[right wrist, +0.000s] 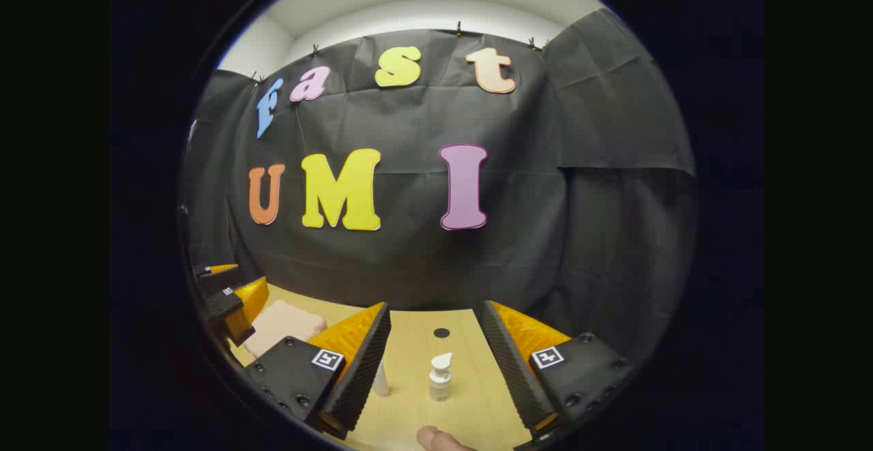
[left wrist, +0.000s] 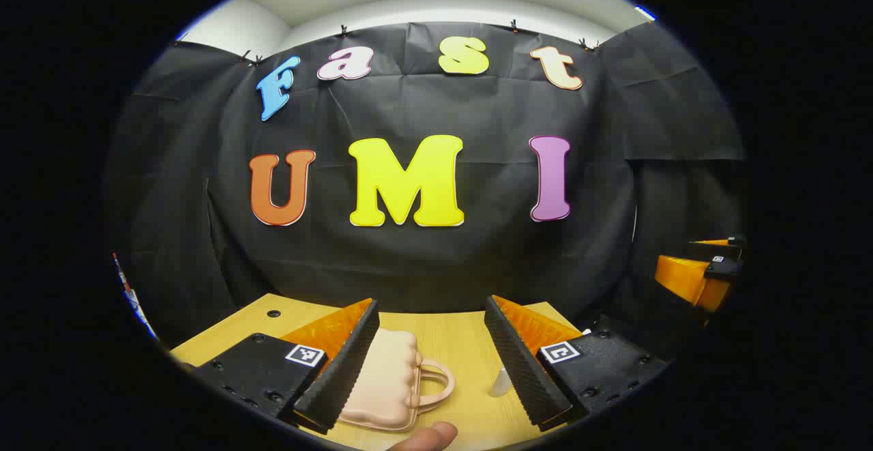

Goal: First open the suitcase, pack the skin care products into it, and then close the suitcase.

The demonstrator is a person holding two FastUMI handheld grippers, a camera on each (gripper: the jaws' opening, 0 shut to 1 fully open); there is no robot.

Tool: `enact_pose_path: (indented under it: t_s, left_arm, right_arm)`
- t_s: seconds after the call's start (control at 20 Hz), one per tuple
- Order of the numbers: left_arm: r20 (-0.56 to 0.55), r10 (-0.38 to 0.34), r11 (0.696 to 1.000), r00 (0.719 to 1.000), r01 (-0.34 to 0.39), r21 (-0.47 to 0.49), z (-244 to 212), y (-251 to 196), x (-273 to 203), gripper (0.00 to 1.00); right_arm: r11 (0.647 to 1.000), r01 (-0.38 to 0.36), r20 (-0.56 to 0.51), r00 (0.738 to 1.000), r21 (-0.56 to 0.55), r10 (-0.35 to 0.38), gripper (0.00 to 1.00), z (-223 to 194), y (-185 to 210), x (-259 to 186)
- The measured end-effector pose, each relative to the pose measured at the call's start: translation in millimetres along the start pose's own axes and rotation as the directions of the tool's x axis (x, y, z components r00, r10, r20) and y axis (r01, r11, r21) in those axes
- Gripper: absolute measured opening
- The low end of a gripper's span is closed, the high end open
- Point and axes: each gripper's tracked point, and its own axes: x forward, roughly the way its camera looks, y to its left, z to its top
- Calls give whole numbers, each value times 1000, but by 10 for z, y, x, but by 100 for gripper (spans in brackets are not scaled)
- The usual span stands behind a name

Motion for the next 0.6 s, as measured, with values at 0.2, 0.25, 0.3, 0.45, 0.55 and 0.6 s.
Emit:
enact_pose_path:
  t_s: [0.2,0.25,0.3,0.45,0.55,0.6]
  left_arm:
    - [-19,-5,1000,1000,5,-1,-50,9,15,99]
    - [-21,-3,1000,1000,3,-1,-44,6,17,99]
    - [-20,-7,1000,1000,7,-6,-42,7,18,99]
    - [-28,-15,1000,1000,14,-12,-68,-26,11,99]
    - [-30,-14,1000,999,14,-10,-76,-31,3,99]
    - [-33,-18,1000,999,18,-10,-78,-45,8,99]
  right_arm:
    - [1000,3,9,1000,-22,-3,80,2,39,2]
    - [1000,0,13,1000,-30,0,81,18,51,-4]
    - [999,-1,15,1000,-35,1,80,16,56,-8]
    - [999,-17,4,1000,-37,17,81,-15,104,-4]
    - [999,-21,-1,1000,-46,21,81,-25,118,3]
    - [999,-26,-5,1000,-47,26,81,-43,133,-5]
